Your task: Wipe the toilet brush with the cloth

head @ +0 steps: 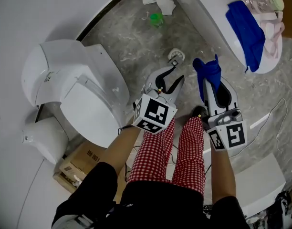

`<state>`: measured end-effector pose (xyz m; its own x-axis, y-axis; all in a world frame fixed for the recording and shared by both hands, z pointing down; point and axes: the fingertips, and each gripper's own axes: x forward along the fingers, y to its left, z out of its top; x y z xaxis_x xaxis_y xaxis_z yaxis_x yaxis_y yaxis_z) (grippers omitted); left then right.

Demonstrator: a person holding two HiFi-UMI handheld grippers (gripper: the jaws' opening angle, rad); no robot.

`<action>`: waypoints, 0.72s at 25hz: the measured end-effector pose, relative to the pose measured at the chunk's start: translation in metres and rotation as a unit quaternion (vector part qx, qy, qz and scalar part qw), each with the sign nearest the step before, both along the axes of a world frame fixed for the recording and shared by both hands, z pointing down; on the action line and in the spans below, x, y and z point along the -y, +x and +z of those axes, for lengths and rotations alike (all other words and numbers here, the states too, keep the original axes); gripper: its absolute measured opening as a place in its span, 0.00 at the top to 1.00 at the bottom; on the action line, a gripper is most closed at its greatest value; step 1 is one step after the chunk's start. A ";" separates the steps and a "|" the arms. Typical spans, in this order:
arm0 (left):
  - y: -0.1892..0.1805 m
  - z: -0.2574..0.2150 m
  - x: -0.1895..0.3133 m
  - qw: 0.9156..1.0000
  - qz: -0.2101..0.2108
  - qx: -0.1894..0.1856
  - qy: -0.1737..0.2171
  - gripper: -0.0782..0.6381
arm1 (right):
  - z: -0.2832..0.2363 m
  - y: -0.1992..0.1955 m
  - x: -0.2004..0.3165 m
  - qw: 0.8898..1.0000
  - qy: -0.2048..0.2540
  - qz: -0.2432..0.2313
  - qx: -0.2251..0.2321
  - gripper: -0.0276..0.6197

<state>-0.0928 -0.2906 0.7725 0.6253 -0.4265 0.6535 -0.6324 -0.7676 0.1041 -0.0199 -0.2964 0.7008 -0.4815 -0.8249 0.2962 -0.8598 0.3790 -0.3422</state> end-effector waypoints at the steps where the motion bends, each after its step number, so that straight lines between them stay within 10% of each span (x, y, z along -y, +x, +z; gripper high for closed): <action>1: -0.001 0.004 0.002 1.000 0.001 0.004 0.001 0.72 | 0.004 -0.001 0.000 1.000 -0.003 -0.002 -0.010 0.86; 18: -0.012 0.080 0.003 0.998 0.014 0.060 -0.032 0.71 | 0.046 -0.014 0.006 0.999 -0.044 -0.019 -0.008 0.86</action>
<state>-0.1050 -0.2939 0.8530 0.5520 -0.3661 0.7491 -0.6222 -0.7789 0.0779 -0.0335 -0.3025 0.7472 -0.5058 -0.7770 0.3748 -0.8515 0.3797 -0.3617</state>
